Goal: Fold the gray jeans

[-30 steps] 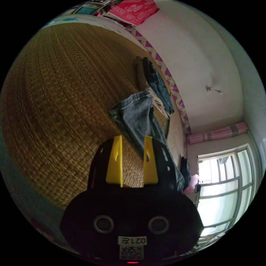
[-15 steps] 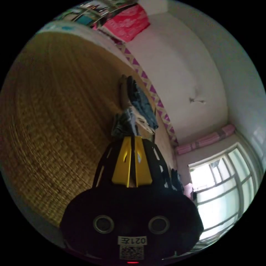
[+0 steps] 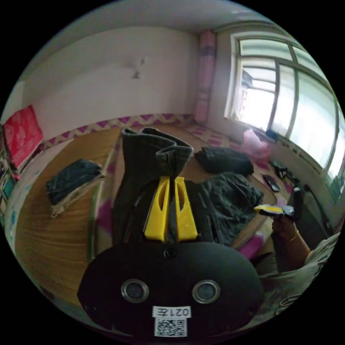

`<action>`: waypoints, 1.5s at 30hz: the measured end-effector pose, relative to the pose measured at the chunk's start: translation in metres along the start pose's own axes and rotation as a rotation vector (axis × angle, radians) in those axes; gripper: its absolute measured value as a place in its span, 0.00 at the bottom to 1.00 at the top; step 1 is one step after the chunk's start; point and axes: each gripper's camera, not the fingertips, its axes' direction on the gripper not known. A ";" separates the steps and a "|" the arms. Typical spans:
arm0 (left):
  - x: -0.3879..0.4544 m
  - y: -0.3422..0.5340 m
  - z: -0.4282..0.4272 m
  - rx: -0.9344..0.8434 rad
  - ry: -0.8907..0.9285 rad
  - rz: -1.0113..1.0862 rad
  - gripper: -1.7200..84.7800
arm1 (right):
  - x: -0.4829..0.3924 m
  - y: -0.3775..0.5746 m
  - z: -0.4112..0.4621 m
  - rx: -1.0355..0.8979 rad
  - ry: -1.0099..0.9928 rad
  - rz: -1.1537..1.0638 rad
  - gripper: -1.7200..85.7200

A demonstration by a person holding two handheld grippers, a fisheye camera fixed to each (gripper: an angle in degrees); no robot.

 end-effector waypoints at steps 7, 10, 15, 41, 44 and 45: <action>0.092 0.039 0.156 -0.269 -0.015 0.021 0.01 | 0.038 0.041 -0.041 0.028 -0.073 0.090 0.01; 0.122 0.030 0.146 -0.179 -0.099 0.092 0.02 | 0.056 0.047 -0.052 0.051 -0.104 0.129 0.02; 0.144 0.040 0.193 -0.313 -0.074 0.169 0.06 | 0.085 0.044 -0.060 0.108 -0.108 0.237 0.08; 0.041 0.118 0.035 -0.070 0.281 -0.054 0.01 | 0.118 -0.053 -0.071 0.426 -0.140 0.662 0.08; 0.017 0.139 0.020 -0.054 0.300 -0.092 0.01 | 0.001 -0.121 -0.080 0.406 -0.022 0.284 0.08; 0.013 0.143 0.017 -0.049 0.301 -0.100 0.01 | -0.025 -0.133 -0.078 0.396 0.002 0.206 0.08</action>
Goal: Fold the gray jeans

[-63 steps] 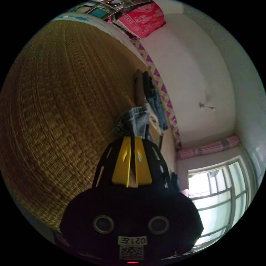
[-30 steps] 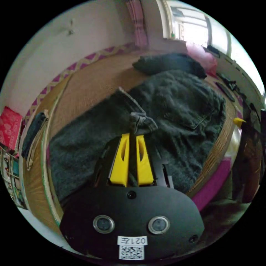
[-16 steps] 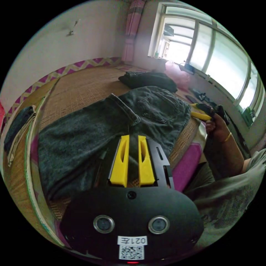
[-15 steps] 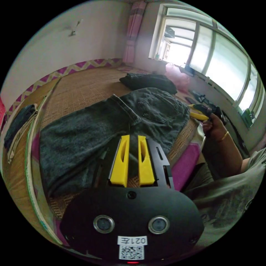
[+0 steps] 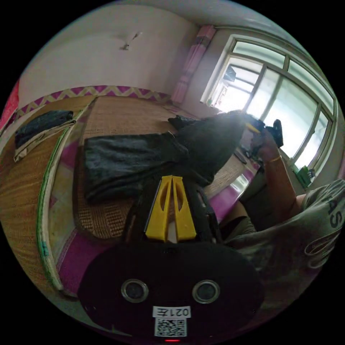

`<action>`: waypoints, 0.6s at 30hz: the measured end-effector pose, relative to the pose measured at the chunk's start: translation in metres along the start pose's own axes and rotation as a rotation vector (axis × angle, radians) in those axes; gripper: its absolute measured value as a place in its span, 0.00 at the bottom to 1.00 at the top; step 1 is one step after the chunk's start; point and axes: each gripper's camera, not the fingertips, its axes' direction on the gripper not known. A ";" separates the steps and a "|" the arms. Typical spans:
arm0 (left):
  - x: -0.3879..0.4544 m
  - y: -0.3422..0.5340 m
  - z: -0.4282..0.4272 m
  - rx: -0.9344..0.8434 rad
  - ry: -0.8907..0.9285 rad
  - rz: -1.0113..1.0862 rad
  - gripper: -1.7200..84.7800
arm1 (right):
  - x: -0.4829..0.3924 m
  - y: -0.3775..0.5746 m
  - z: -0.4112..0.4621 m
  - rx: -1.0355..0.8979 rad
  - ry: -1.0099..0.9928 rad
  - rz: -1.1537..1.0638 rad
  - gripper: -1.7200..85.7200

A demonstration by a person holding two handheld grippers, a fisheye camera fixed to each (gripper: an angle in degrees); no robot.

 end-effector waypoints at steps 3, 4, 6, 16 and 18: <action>-0.016 0.019 -0.019 0.027 0.001 -0.028 0.01 | -0.136 0.007 0.043 -0.055 0.025 -0.370 0.08; -0.023 0.026 -0.025 0.036 -0.004 -0.044 0.01 | -0.185 0.023 0.067 -0.072 0.029 -0.503 0.08; -0.032 0.038 -0.033 0.041 -0.015 -0.070 0.01 | -0.246 0.057 0.109 -0.115 0.014 -0.664 0.08; -0.085 0.093 -0.058 -0.035 -0.146 -0.169 0.01 | -0.323 0.186 0.273 -0.378 0.021 -0.844 0.07; -0.096 0.097 -0.058 -0.023 -0.125 -0.195 0.01 | -0.329 0.184 0.270 -0.339 0.001 -0.854 0.07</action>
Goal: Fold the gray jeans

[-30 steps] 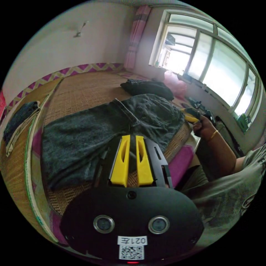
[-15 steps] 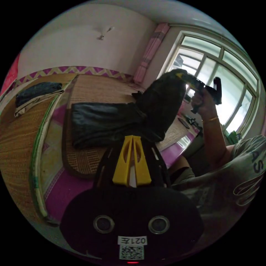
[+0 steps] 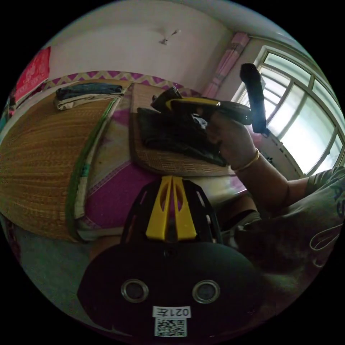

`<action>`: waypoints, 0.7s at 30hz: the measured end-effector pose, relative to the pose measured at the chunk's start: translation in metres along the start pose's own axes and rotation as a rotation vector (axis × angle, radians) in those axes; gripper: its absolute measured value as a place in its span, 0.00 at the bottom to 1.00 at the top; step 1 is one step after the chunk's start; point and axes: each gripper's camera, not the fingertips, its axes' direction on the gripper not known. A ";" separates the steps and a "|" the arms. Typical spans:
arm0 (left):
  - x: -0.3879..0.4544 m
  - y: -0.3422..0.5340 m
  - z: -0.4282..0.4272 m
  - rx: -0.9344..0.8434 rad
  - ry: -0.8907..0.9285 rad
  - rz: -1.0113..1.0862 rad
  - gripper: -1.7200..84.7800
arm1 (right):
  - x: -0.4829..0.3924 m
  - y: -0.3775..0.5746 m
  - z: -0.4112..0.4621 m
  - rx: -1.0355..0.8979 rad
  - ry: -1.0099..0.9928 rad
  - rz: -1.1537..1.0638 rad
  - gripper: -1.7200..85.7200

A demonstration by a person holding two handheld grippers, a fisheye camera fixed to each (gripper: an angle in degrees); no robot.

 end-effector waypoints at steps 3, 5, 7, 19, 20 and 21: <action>-0.012 -0.008 0.008 0.012 0.040 -0.021 0.01 | -0.016 0.003 0.042 -0.101 -0.060 -0.071 0.08; -0.014 -0.017 0.010 0.038 0.043 -0.009 0.01 | -0.013 0.014 0.070 -0.165 -0.106 -0.082 0.08; -0.016 -0.022 0.008 0.068 0.023 -0.001 0.01 | 0.005 0.013 0.058 -0.150 -0.142 -0.042 0.08; -0.112 -0.145 0.054 0.077 0.015 -0.092 0.13 | 0.291 0.129 -0.032 -0.152 -0.100 0.535 0.16; -0.130 -0.156 0.068 0.043 0.065 -0.130 0.14 | 0.321 0.149 -0.024 -0.180 -0.158 0.615 0.16; -0.139 -0.161 0.077 0.019 0.095 -0.153 0.14 | 0.335 0.158 -0.020 -0.182 -0.207 0.650 0.16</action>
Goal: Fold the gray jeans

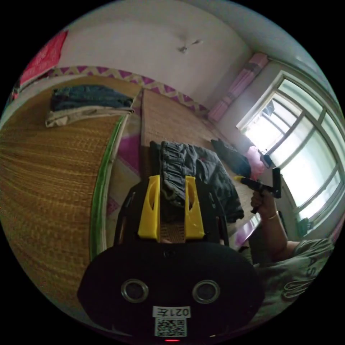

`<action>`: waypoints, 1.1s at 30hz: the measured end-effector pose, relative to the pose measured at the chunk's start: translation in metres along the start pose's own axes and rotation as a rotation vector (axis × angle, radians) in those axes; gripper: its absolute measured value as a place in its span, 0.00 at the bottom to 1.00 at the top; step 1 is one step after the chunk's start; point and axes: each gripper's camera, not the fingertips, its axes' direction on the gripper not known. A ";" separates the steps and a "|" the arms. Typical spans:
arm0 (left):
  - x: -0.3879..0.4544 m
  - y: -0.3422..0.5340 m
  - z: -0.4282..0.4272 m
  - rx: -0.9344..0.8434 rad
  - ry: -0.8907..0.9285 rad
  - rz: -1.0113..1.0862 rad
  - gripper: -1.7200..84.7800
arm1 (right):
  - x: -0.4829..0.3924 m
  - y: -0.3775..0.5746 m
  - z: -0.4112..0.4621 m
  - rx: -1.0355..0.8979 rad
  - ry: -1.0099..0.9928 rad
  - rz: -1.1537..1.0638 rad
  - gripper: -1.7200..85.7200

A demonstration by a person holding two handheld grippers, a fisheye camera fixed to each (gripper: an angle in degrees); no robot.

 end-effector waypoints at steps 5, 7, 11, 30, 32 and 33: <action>-0.035 -0.025 0.058 -0.179 0.037 -0.069 0.17 | 0.098 -0.018 0.030 -0.139 -0.379 0.197 0.18; -0.043 -0.028 0.064 -0.188 0.047 -0.083 0.17 | 0.115 -0.026 0.041 -0.179 -0.442 0.225 0.18; -0.056 -0.040 0.076 -0.220 0.070 -0.094 0.16 | 0.136 -0.045 0.061 -0.235 -0.537 0.243 0.16; 0.158 -0.224 0.173 -0.153 0.432 0.192 0.07 | 0.248 -0.128 -0.143 0.073 -0.576 0.099 0.09; 0.206 -0.257 0.228 -0.145 0.446 0.181 0.08 | 0.277 -0.162 -0.192 0.106 -0.435 0.100 0.10; 0.216 -0.264 0.241 -0.145 0.447 0.179 0.08 | 0.283 -0.172 -0.201 0.107 -0.397 0.097 0.10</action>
